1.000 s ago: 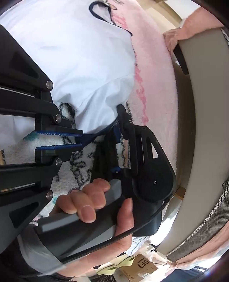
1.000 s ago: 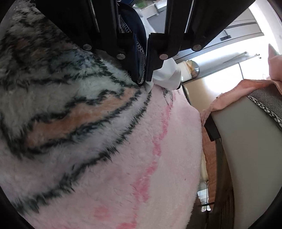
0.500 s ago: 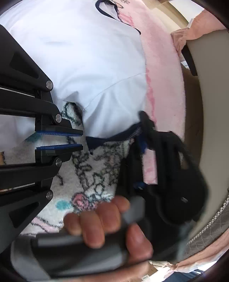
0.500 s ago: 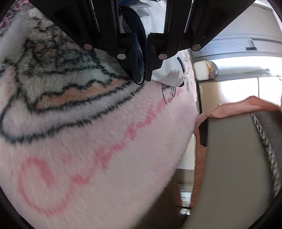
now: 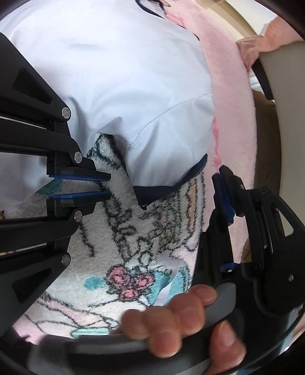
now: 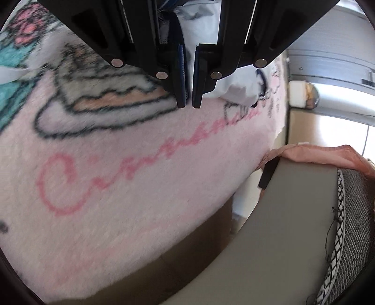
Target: Fold clothes
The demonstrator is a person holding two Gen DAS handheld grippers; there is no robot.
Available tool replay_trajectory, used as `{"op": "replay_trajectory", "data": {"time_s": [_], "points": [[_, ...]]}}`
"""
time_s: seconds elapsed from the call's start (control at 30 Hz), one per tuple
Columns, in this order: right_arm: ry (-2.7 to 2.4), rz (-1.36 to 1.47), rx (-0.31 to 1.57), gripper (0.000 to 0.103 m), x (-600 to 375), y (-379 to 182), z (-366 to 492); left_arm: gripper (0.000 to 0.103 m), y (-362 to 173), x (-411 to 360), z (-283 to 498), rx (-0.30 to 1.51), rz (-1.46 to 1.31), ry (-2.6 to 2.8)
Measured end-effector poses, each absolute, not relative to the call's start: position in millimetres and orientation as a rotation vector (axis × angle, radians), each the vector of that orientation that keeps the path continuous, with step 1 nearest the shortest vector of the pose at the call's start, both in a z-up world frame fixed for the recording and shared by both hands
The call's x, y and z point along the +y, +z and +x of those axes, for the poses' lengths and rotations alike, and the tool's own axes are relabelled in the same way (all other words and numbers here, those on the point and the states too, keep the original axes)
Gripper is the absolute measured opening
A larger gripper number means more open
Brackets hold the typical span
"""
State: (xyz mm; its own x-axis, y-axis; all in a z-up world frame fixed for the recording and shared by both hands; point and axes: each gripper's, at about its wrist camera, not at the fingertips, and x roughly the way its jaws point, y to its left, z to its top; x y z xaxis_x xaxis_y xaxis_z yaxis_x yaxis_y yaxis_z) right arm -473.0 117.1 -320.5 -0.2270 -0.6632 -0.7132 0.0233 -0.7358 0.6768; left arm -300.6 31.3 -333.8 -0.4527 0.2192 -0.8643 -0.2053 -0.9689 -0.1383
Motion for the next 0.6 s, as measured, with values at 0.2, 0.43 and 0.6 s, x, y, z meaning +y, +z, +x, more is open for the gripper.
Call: {"op": "replay_trajectory", "data": {"time_s": [0.2,0.43,0.6], "points": [[-2.003,1.595,-0.786,0.004,131.6,-326.5,-479.8,0.008,-324.4,32.9,-304.5,-0.072,-1.481,2.47],[-2.003,1.614,-0.749,0.004,133.6,-326.2,-484.2,0.008,-281.9,13.5,-332.7,-0.088,-1.444,2.494],[-1.937,1.688,-0.723,0.005,134.9,-339.2,-484.3,0.008,-266.7,-3.9,-352.0,-0.029,-1.436,2.555]]}}
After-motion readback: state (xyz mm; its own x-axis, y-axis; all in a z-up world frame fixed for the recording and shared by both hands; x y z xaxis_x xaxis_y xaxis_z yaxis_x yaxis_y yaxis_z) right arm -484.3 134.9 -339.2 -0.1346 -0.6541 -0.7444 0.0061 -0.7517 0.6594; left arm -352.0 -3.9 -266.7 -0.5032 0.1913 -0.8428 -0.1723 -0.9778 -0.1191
